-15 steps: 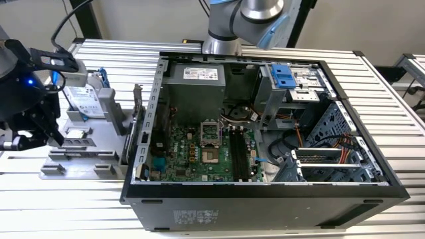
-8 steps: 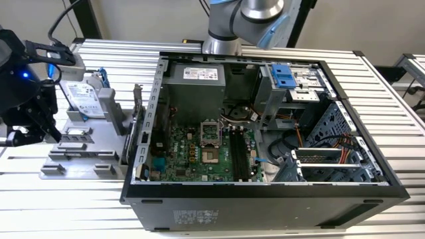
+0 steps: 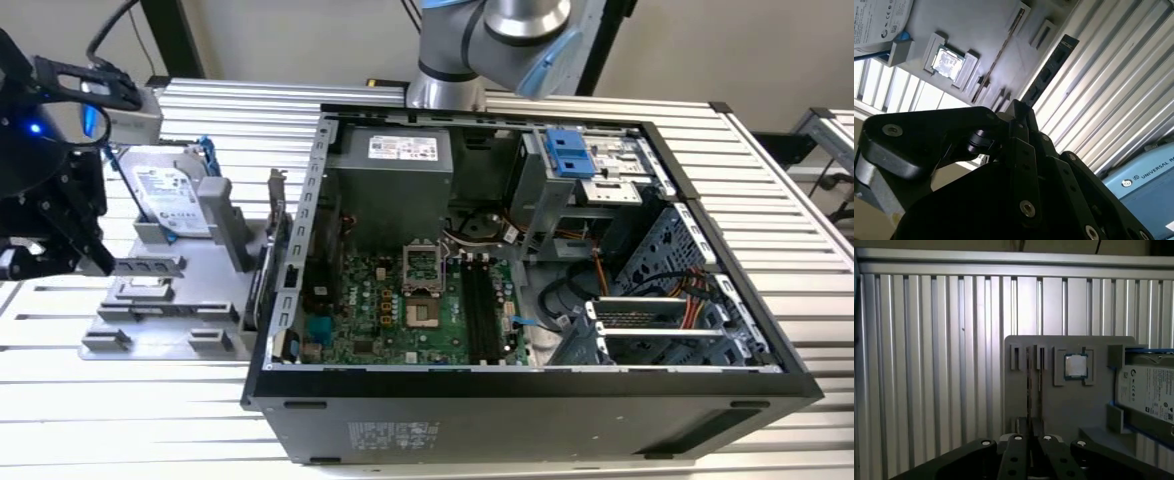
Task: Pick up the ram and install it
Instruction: 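Pick up the ram and move it above insertion slot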
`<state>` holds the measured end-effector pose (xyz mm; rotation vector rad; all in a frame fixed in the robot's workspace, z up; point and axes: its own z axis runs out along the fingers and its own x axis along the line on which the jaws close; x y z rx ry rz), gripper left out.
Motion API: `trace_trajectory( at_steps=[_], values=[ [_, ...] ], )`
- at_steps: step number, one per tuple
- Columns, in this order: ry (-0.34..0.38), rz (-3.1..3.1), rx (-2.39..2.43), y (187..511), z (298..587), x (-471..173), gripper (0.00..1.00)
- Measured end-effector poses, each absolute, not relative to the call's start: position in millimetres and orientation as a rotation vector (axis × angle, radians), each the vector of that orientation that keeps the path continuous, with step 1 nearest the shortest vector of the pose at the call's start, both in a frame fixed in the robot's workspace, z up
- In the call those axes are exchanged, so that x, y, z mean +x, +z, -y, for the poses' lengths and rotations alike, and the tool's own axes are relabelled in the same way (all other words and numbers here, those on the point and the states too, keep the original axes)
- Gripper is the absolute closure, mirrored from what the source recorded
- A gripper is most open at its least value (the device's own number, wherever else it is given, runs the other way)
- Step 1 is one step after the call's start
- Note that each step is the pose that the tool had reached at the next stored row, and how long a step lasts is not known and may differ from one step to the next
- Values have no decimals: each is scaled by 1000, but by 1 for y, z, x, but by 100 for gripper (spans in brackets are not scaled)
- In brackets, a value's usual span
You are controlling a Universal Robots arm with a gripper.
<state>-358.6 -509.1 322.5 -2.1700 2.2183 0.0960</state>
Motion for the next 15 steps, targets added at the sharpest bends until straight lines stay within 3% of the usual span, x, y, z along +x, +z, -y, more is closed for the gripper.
trace_trajectory(
  at_steps=[15],
  values=[
    [96,-2218,-2170,359,509,-359,100]
  ],
)
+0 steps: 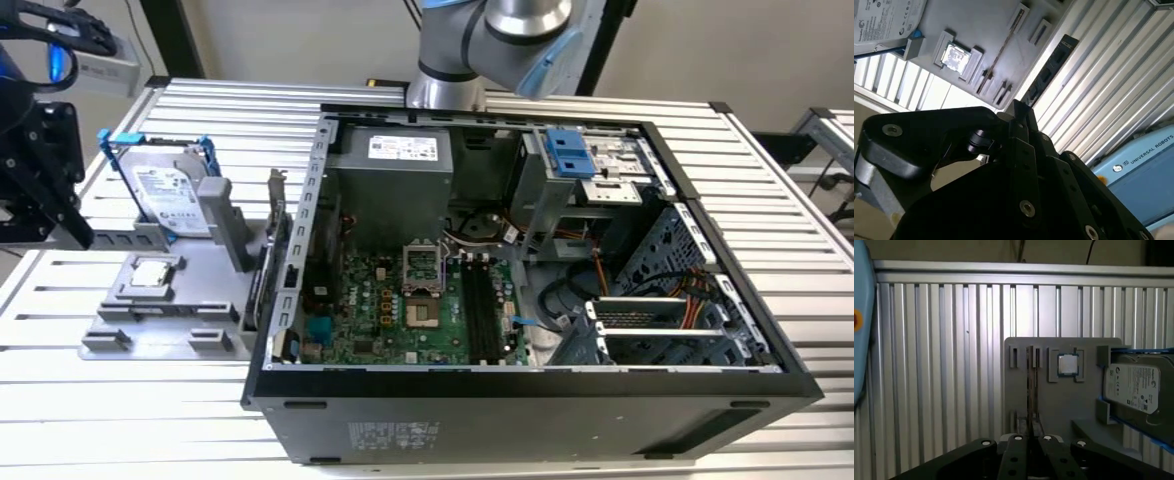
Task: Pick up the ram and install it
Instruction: 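Pick up the ram and move it above insertion slot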
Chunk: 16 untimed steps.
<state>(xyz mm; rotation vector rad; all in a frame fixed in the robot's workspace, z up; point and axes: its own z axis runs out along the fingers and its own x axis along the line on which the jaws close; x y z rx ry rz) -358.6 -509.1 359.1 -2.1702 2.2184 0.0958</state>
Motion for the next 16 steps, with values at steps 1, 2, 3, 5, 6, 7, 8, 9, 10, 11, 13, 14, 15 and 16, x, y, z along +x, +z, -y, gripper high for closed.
trace_trajectory(
  at_steps=[1,2,3,5,6,7,8,9,10,11,13,14,15,16],
  values=[
    [96,-2218,-2170,361,509,-359,100],
    [96,-2218,-2170,363,509,-359,100],
    [96,-2218,-2170,366,509,-359,100],
    [96,-2218,-2170,370,509,-359,100],
    [96,-2218,-2170,372,509,-359,100],
    [96,-2218,-2170,375,509,-359,100],
    [96,-2219,-2170,377,509,-359,100],
    [96,-2218,-2170,379,509,-359,100],
    [96,-2218,-2170,380,509,-359,100],
    [96,-2218,-2170,381,509,-359,100],
    [95,-2218,-2170,382,509,-359,100],
    [95,-2218,-2170,382,509,-359,100],
    [94,-2218,-2170,382,509,-359,100],
    [94,-2217,-2170,382,509,-359,100]
  ],
)
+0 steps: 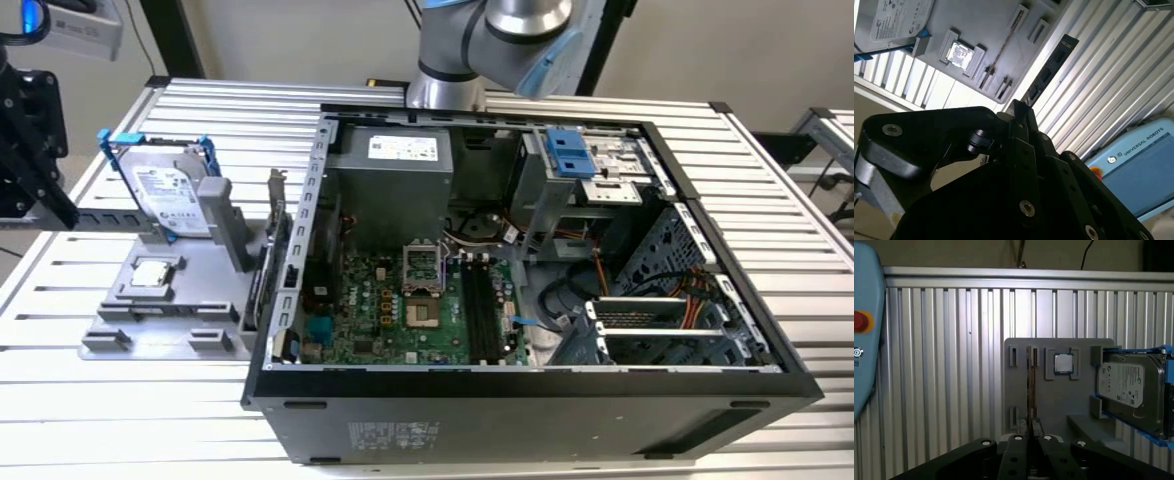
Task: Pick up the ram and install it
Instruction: 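Pick up the ram and move it above insertion slot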
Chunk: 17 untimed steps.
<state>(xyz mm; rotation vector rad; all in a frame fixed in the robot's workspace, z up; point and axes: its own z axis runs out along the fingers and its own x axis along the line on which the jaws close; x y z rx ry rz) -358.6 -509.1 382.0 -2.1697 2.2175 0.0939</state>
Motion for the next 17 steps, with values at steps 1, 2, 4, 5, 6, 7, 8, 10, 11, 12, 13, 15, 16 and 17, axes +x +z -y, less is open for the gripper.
trace_trajectory(
  at_steps=[1,2,4,5,6,7,8,10,11,12,13,15,16,17],
  values=[
    [94,-2217,-2170,382,509,-359,100],
    [94,-2218,-2170,382,509,-358,100],
    [94,-2218,-2170,382,509,-357,100],
    [94,-2217,-2170,382,509,-356,100],
    [94,-2217,-2169,382,509,-354,100],
    [94,-2217,-2170,382,509,-353,100],
    [94,-2217,-2170,382,509,-351,100],
    [94,-2218,-2170,382,509,-347,100],
    [94,-2218,-2170,382,509,-345,100],
    [94,-2218,-2170,382,509,-343,100],
    [94,-2218,-2170,382,509,-340,100],
    [95,-2218,-2170,382,509,-336,100],
    [95,-2218,-2170,382,509,-333,100],
    [96,-2219,-2170,382,509,-330,100]
  ],
)
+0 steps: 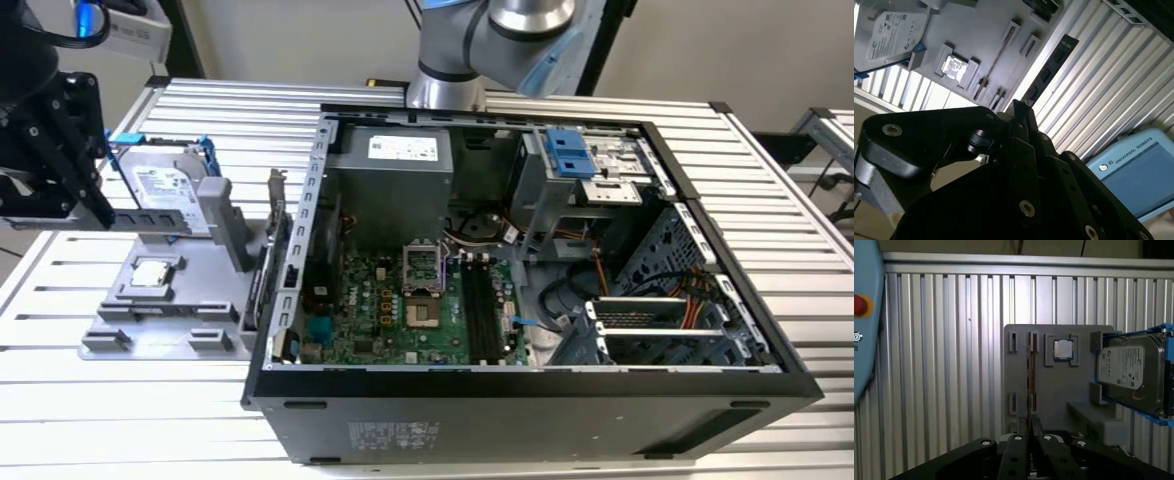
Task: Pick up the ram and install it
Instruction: 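Pick up the ram and move it above insertion slot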
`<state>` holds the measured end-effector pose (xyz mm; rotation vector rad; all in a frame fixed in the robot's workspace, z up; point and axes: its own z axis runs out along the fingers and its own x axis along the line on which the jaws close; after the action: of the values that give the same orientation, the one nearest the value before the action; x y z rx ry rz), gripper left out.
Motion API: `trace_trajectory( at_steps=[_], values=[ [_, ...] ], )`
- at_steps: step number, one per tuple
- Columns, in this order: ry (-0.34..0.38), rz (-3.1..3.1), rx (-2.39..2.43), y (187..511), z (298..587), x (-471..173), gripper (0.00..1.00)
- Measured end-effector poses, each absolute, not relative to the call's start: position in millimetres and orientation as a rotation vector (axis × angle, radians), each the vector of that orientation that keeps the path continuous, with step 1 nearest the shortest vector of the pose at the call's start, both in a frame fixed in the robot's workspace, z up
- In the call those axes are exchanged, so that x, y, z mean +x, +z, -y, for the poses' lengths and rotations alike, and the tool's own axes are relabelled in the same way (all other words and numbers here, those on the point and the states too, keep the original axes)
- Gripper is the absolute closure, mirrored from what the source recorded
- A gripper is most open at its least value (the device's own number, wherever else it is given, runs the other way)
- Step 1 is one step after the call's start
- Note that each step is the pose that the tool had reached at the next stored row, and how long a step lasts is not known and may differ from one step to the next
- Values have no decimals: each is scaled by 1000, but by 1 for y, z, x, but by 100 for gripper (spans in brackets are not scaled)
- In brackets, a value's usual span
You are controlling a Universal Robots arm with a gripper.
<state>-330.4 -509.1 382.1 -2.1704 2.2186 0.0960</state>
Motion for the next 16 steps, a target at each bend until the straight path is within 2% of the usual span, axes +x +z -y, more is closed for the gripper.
trace_trajectory(
  at_steps=[16],
  values=[
    [102,-2221,-2173,383,509,-286,100]
  ],
)
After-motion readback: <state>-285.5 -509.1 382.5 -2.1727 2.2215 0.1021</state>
